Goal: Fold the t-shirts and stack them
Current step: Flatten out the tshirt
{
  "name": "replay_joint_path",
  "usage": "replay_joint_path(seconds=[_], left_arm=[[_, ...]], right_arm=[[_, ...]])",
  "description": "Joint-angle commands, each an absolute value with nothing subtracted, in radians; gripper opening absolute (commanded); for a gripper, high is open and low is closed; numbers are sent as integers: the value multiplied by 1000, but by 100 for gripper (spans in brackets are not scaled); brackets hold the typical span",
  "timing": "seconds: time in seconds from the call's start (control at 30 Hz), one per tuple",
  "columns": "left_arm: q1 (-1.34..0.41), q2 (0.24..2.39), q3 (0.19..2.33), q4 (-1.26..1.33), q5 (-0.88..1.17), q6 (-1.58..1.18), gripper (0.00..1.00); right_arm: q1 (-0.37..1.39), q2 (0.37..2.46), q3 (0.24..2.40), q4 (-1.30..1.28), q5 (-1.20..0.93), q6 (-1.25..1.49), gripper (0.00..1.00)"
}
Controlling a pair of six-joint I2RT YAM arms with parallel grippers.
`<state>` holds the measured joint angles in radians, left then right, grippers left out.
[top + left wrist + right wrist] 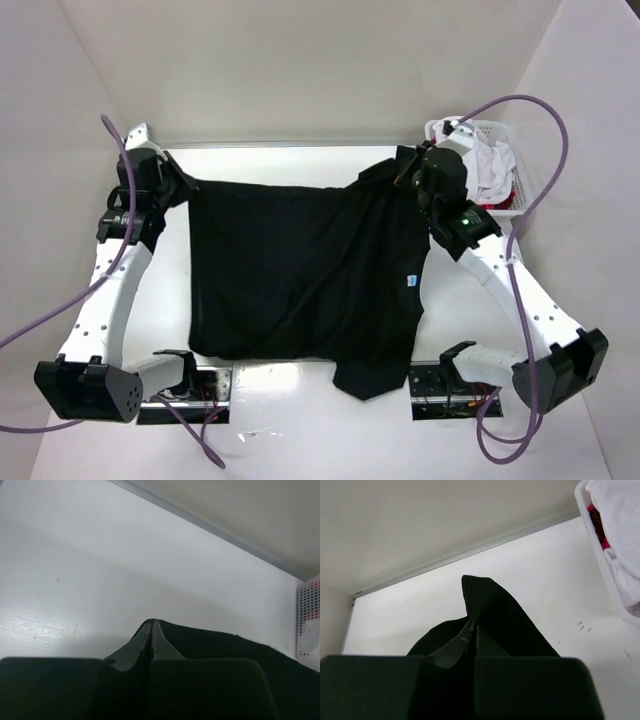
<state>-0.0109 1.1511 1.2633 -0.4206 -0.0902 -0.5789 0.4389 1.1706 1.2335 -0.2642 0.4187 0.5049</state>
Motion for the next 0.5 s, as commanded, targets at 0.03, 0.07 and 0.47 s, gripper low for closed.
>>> replay_joint_path(seconds=[0.03,0.07,0.47], left_arm=[[-9,1152,1212,-273,-80,-588,0],[-9,1172,1201,-261,-80,-597,0],[-9,1529,1221,-155,-91,-620,0]], right_arm=[[445,1221,1181,-94,460,505,0],[445,1235,1171,-80,460,515,0],[423,1567,1201,38,451,555,0]])
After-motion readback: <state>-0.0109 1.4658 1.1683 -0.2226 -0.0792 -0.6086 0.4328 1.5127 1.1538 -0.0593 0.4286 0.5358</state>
